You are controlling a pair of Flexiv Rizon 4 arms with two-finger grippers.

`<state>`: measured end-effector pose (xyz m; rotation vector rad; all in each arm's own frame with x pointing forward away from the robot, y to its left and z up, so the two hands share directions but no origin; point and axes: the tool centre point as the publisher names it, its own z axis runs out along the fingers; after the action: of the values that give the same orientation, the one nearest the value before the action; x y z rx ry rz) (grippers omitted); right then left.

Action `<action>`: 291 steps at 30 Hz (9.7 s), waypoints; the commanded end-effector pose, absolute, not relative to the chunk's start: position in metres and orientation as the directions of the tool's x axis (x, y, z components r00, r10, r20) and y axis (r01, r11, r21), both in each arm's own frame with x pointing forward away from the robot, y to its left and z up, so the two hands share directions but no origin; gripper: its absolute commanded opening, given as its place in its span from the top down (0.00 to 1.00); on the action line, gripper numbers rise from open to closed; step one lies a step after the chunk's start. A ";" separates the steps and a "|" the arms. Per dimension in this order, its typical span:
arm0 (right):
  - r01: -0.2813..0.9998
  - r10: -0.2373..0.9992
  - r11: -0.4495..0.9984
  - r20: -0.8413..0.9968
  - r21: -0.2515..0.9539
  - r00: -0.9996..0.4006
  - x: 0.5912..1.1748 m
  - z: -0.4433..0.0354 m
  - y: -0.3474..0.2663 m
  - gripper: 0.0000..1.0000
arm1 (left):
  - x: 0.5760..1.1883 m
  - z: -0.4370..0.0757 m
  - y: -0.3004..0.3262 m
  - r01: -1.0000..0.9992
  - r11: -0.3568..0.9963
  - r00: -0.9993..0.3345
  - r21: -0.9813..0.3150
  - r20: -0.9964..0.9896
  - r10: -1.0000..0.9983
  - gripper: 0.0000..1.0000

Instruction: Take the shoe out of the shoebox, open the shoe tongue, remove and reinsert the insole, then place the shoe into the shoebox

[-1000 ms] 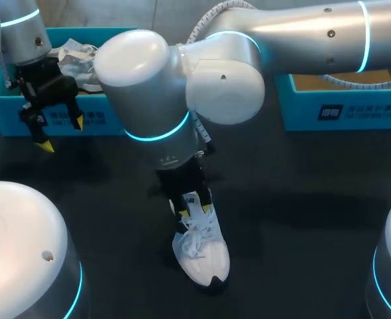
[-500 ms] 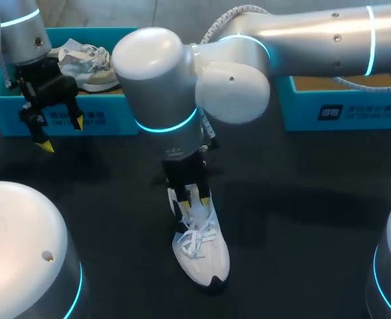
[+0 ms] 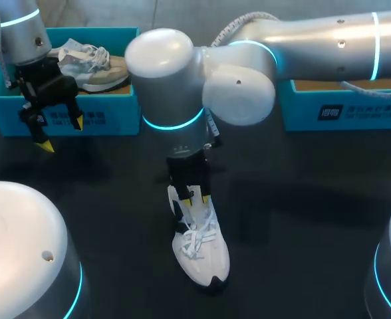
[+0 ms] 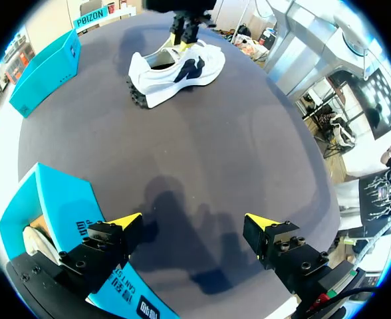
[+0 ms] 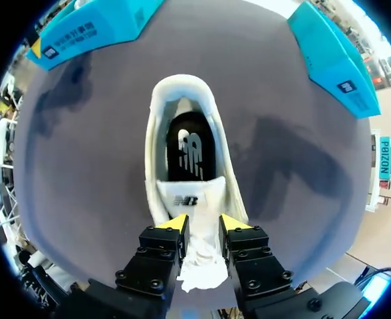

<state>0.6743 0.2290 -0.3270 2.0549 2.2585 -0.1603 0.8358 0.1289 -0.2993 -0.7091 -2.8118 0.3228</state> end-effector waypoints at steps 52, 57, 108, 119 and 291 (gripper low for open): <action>0.286 0.293 0.949 -0.040 0.132 -0.955 0.674 -0.265 0.222 0.00 | 0.835 -0.299 0.129 0.438 0.860 -0.858 -0.262 0.161 0.487 0.00; 0.286 0.293 0.949 -0.040 0.132 -0.955 0.674 -0.265 0.222 0.00 | 0.835 -0.299 0.129 0.438 0.860 -0.858 -0.262 0.161 0.487 0.00; -0.170 -0.165 0.986 -0.202 0.006 -0.965 0.795 -0.324 0.247 0.00 | 0.835 -0.299 0.129 0.438 0.860 -0.858 -0.262 0.161 0.487 0.00; -0.171 -0.172 0.985 -0.180 -0.019 -0.969 0.805 -0.349 0.248 0.00 | 0.835 -0.299 0.129 0.438 0.860 -0.858 -0.262 0.161 0.487 0.00; 0.117 -0.006 0.953 -0.403 -0.278 -0.915 1.003 -0.128 -0.037 1.00 | 0.835 -0.299 0.129 0.438 0.860 -0.858 -0.262 0.161 0.487 0.00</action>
<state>0.9928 -0.0301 -0.1282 0.0788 2.6861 -0.4203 0.8357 0.1289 -0.2995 -0.7090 -2.8119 0.3231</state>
